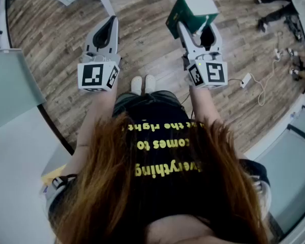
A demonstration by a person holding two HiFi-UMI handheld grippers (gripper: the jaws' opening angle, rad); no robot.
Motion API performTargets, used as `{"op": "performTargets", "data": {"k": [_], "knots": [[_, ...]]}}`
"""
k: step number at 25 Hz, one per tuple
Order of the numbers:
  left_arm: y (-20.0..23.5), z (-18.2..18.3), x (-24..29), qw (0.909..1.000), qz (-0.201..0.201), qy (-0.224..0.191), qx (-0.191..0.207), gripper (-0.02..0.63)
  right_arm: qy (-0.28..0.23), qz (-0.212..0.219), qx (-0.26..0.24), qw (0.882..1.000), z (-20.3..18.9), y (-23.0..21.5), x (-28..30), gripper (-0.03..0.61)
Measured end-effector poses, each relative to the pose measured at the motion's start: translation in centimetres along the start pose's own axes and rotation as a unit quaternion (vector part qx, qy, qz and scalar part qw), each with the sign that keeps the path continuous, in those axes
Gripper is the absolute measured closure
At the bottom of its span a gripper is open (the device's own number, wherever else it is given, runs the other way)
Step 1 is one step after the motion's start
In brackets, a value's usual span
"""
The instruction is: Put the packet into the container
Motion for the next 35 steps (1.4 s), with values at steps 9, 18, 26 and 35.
{"op": "performTargets", "data": {"k": [9,18,26,35], "knots": [[-1.0,0.2,0.6,1.0,0.004,0.004,-0.002,0.612,-0.002,0.004,0.004,1.0,0.1,-0.9,-0.3,0.25],[-1.9,0.2,2.1,0.9998,0.019,0.002,-0.005,0.612,-0.001,0.034,0.014,0.999,0.8,-2.4,0.4,0.25],[-2.6,0.0,3.9,0.9996,0.03,-0.001,0.001,0.612,0.005,0.042,0.011,0.999,1.3,-4.5,1.2,0.25],[-2.7,-0.5,6.7,0.9993,0.038,0.002,-0.003,0.612,0.008,0.044,0.018,0.999,1.4,-7.2,2.6,0.25]]}}
Point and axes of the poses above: the fingertips, and each gripper's own axes: x forward along the fingers, y to its left, z out of its top, the point moved 10 cm from there along -x, backward along the fingers, and after that the axes turned 13 degrees about x, right-handed, at the moved point
